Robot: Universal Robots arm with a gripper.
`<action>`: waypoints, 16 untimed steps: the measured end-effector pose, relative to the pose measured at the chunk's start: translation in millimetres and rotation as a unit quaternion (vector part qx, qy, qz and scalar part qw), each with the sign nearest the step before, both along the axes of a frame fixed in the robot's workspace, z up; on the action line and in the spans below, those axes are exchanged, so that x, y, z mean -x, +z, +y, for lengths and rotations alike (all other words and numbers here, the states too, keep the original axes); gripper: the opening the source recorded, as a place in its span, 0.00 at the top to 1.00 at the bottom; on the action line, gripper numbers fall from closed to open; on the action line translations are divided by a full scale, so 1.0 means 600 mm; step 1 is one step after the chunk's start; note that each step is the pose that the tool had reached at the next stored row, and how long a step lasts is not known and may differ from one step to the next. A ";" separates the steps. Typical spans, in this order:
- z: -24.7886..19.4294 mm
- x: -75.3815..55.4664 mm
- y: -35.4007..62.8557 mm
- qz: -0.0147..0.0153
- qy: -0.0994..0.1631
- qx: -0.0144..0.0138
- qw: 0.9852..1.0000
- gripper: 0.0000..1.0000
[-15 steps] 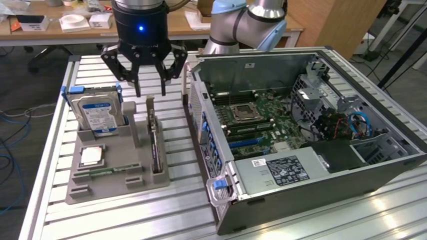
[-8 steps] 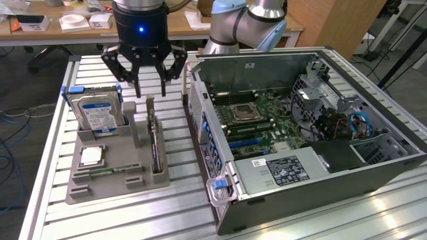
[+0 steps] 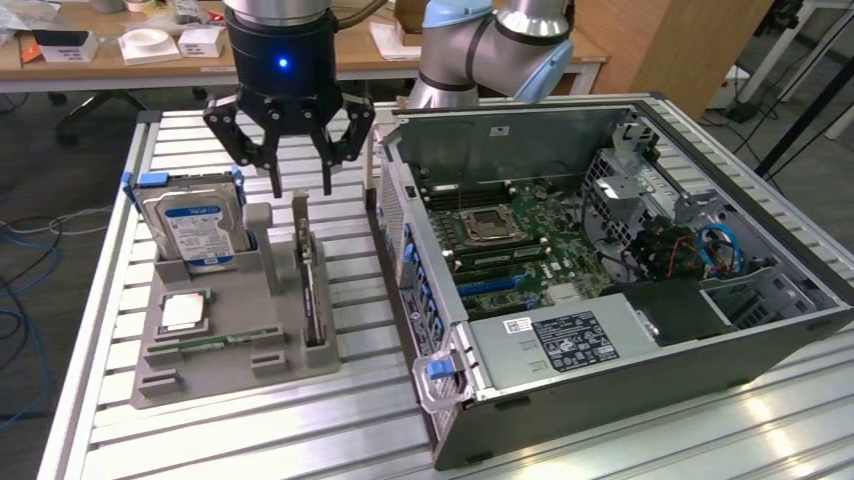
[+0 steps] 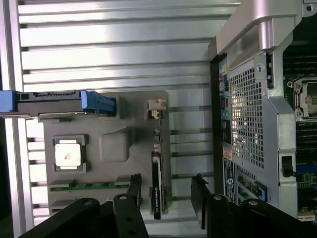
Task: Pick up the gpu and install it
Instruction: 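Pick up the gpu and move the gpu toward the slot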
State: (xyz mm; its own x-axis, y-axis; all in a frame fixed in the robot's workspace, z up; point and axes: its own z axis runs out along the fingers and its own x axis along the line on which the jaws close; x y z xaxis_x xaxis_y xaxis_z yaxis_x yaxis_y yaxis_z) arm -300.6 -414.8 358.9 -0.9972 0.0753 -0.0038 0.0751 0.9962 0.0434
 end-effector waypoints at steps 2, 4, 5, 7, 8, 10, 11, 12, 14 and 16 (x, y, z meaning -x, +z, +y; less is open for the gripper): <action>0.0000 0.000 -0.001 0.000 0.000 0.000 1.000 0.47; 0.0000 0.000 -0.001 0.000 0.000 0.000 1.000 0.47; 0.0000 0.000 -0.002 0.000 0.000 0.000 1.000 0.47; 0.0000 0.000 -0.002 0.000 0.000 0.000 1.000 0.47; 0.0000 0.000 -0.003 0.000 0.000 0.000 1.000 0.47; 0.0000 0.000 -0.003 0.000 0.000 0.000 1.000 0.47; 0.0000 0.000 -0.004 0.000 0.000 0.000 1.000 0.47; 0.0000 0.000 -0.004 0.000 0.000 0.000 1.000 0.47; 0.0000 0.000 -0.005 0.000 0.000 0.000 1.000 0.47; 0.0000 0.000 -0.006 0.000 0.000 0.000 1.000 0.47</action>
